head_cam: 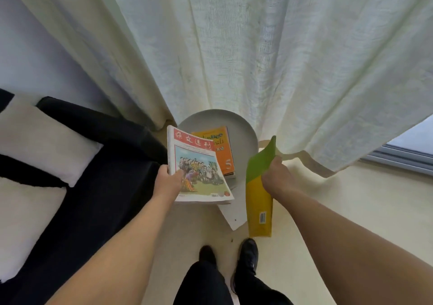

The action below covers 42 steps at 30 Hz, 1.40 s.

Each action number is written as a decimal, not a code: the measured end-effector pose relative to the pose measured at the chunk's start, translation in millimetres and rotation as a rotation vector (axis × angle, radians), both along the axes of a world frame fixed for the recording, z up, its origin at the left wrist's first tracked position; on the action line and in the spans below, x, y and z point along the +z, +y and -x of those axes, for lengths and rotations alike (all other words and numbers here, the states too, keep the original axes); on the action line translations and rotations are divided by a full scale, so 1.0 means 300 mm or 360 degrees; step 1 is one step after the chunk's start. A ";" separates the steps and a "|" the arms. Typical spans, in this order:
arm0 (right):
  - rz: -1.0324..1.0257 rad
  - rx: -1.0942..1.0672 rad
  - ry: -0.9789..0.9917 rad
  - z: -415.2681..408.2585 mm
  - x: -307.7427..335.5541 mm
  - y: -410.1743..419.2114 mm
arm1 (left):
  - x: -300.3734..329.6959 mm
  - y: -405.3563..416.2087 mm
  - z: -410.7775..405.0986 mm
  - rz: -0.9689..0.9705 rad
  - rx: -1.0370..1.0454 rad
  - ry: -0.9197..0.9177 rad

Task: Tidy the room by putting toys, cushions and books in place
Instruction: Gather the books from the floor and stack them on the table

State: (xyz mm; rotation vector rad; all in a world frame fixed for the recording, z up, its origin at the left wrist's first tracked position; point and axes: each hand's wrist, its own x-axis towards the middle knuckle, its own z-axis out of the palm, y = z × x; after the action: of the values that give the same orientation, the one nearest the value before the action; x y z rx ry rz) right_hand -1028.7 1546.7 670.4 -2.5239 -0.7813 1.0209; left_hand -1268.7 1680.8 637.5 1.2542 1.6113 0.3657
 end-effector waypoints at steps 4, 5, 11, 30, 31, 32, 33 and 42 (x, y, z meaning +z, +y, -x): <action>0.0000 -0.0009 0.0030 -0.100 -0.156 0.150 | -0.190 0.194 -0.127 0.0142 0.0126 -0.0273; -0.0006 -0.0008 0.0031 -0.125 -0.205 0.188 | -0.256 0.244 -0.163 0.0180 0.0139 -0.0321; -0.0049 -0.0046 0.0032 -0.238 -0.514 0.382 | -0.666 0.439 -0.292 0.0359 0.0183 -0.0491; 0.0015 -0.0064 0.0386 -0.246 -0.498 0.698 | -0.530 0.261 -0.344 0.0866 -0.1023 -0.0470; 0.0002 -0.0046 0.0379 -0.240 -0.477 0.725 | -0.512 0.246 -0.347 0.0879 -0.1040 -0.0488; -0.0014 -0.0018 0.0383 -0.227 -0.462 0.759 | -0.502 0.242 -0.349 0.0829 -0.1012 -0.0494; -0.0049 0.0006 0.0413 -0.211 -0.451 0.793 | -0.496 0.248 -0.349 0.0760 -0.0972 -0.0481; -0.0291 -0.0088 0.0755 -0.084 -0.622 0.910 | -0.708 0.440 -0.273 0.0284 -0.0386 0.0064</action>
State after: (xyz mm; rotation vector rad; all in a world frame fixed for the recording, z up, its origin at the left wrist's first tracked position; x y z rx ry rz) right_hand -1003.6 1819.8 483.9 -2.0201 -0.6248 1.3848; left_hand -1186.9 1812.7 425.2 1.3073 1.4693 0.0443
